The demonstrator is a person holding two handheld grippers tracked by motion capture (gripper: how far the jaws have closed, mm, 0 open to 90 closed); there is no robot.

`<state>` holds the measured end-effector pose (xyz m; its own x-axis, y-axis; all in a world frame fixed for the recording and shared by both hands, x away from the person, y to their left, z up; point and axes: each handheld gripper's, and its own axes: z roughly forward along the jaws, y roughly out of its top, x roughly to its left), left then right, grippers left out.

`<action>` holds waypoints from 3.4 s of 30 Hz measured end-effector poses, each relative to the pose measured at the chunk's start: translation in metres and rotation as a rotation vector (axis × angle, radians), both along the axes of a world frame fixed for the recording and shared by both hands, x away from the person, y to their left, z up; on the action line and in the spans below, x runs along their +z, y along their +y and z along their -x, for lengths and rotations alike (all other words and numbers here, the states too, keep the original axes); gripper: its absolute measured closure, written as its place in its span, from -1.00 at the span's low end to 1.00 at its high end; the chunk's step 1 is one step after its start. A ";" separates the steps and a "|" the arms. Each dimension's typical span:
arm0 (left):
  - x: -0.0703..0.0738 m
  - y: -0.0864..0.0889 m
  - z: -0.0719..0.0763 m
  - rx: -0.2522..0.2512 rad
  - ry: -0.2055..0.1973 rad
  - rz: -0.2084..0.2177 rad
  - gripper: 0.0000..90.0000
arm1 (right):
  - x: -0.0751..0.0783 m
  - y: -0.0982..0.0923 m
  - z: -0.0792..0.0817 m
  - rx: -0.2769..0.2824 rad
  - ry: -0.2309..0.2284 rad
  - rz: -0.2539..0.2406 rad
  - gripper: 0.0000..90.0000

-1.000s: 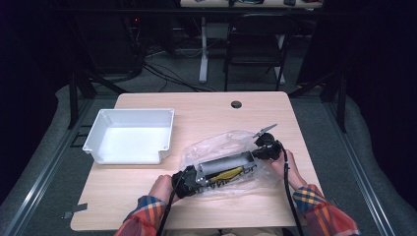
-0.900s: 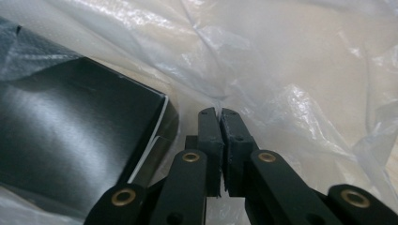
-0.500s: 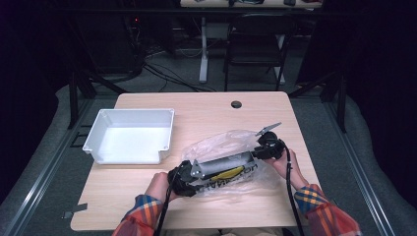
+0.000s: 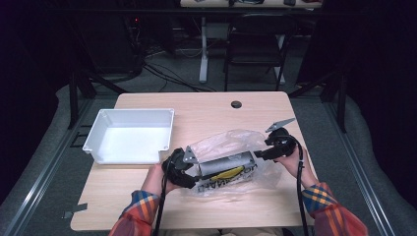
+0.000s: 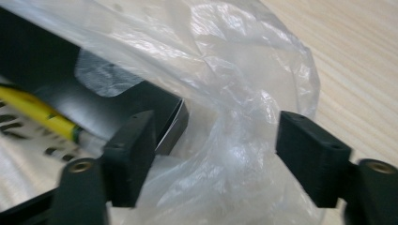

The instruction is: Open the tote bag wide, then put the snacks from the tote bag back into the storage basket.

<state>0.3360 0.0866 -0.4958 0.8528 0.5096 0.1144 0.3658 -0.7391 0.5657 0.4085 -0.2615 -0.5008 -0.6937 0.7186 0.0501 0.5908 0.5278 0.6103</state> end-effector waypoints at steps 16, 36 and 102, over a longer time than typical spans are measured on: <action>0.004 -0.010 -0.020 0.017 0.002 -0.034 -0.61 | 0.002 -0.021 0.023 0.067 0.050 -0.002 -0.93; 0.009 -0.018 -0.033 -0.003 0.047 -0.056 -0.66 | -0.002 -0.045 0.038 0.038 0.002 -0.023 -0.86; -0.042 -0.086 -0.049 -0.197 0.165 -0.341 -0.12 | -0.014 -0.044 0.029 -0.008 0.048 0.061 -0.80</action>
